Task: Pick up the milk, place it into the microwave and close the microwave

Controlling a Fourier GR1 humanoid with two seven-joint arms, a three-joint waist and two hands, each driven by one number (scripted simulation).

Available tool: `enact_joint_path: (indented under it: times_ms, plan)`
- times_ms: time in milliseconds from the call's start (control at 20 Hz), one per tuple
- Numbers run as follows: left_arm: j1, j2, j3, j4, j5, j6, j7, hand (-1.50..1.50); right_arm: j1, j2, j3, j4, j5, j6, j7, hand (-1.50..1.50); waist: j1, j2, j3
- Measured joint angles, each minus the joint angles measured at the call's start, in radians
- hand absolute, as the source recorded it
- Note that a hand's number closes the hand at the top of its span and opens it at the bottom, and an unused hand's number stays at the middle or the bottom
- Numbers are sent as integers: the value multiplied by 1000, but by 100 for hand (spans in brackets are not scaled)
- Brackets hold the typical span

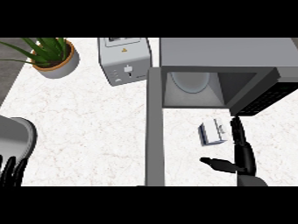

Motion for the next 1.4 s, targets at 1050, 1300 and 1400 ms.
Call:
enact_joint_path:
  times_ms: [1050, 1300, 1400]
  plan:
    - [12, -6, -5, 15, -6, -22, -18, -150, -183, 21, -52, 208, 9, -94, -48, 150, 8, 2, -1]
    - [6, 2, 1, 37, 1, -33, -29, -150, -230, 12, -81, 239, 9, -148, -56, 150, 10, 4, 0]
    - [24, -2, -11, 21, -6, -31, -28, -150, -241, 15, -95, 244, 3, -160, -61, 150, 11, 4, 1]
